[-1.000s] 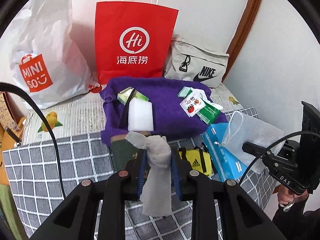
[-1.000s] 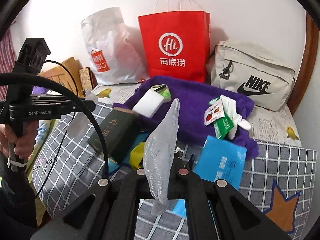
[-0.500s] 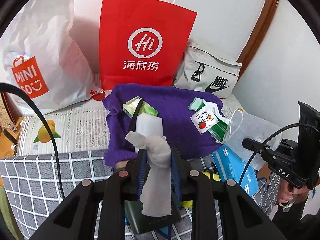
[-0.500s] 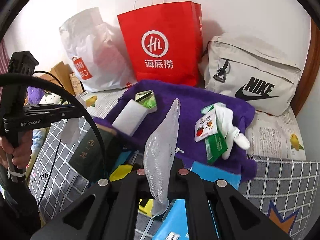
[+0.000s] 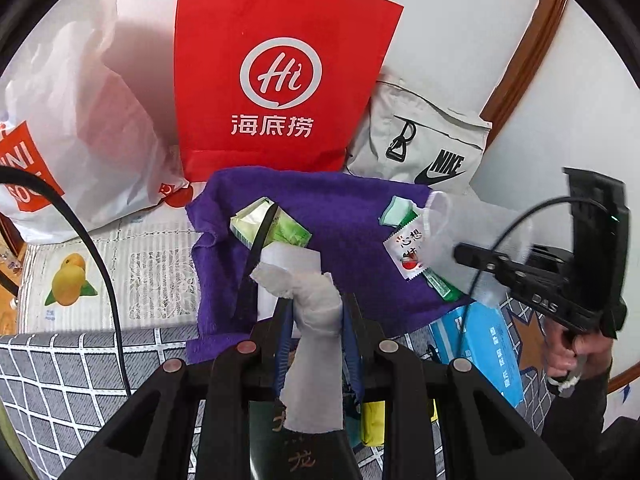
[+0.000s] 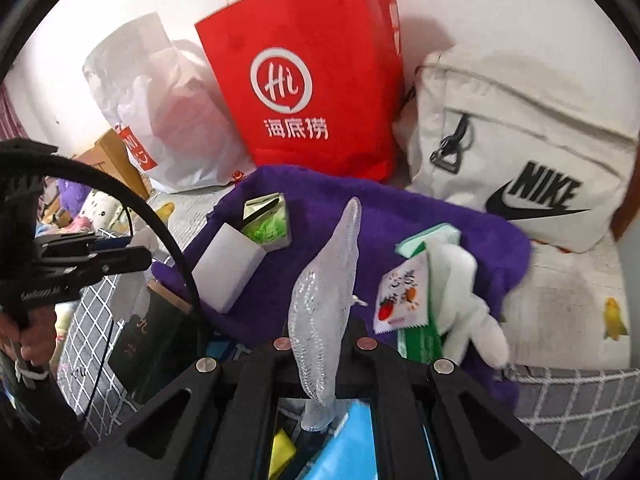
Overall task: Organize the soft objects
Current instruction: 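Carry the mesh bag and the wipe over the purple towel with both tools, then lower the mesh bag and white wipe onto the towel, opening both tools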
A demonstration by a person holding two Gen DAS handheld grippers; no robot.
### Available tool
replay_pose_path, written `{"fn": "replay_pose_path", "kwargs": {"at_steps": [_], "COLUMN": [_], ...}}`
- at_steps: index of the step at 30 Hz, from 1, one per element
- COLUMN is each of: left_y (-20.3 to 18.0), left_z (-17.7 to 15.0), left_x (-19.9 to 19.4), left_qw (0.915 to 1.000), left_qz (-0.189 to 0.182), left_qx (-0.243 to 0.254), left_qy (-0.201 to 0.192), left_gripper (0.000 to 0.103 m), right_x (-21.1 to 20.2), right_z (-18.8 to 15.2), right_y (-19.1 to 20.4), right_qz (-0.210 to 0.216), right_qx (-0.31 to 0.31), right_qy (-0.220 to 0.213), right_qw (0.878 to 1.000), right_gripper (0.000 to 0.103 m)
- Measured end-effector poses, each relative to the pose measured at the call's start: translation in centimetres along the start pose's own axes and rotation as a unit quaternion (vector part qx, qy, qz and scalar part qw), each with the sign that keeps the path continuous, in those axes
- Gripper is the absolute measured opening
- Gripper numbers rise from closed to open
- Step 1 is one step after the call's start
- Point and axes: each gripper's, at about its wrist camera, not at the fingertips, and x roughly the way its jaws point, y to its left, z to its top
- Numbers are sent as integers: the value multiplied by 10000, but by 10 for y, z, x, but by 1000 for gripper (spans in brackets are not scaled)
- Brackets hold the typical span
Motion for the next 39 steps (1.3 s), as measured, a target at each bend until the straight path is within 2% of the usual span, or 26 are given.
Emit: {"fn": "replay_pose_path", "kwargs": {"at_steps": [5,9,16,19,21,25,28,31,34,39], "left_y": [0,-1,-5,-7,-8,-14,-18,-21,-22,-26], "left_z": [4,8,9,10,11,14,18,21,27,40], "left_x": [6,11,21,27,32,42,51,58,66,81], "left_qw": [10000,9999,9997,9996,9994,9987,9981,9977,9974,9968], "left_qz": [-24,12,-34,-27,-28,-114,-151,-146,-142,-104], "left_qx": [37,93,118,162,198,309,370,395,382,412], "left_qy": [74,96,187,237,284,395,472,538,586,678], "left_gripper": [23,23,23,23,23,23,23,23,23,23], "right_x": [33,52,72,73,73,66,54,43,41,49], "right_z": [11,15,9,4,0,-3,-1,1,4,4], "right_y": [-13,-20,-22,-24,-24,-24,-22,-20,-23,-20], "right_qz": [29,270,11,-312,-407,-474,-763,-978,-1007,-895], "right_qx": [87,177,-67,-266,-388,-536,-784,-965,-971,-1104], "right_qy": [399,640,941,954,980,879,668,497,390,450], "right_qw": [9992,9974,9955,9946,9936,9936,9917,9893,9894,9888], "right_gripper": [3,3,7,9,14,38,53,58,65,66]}}
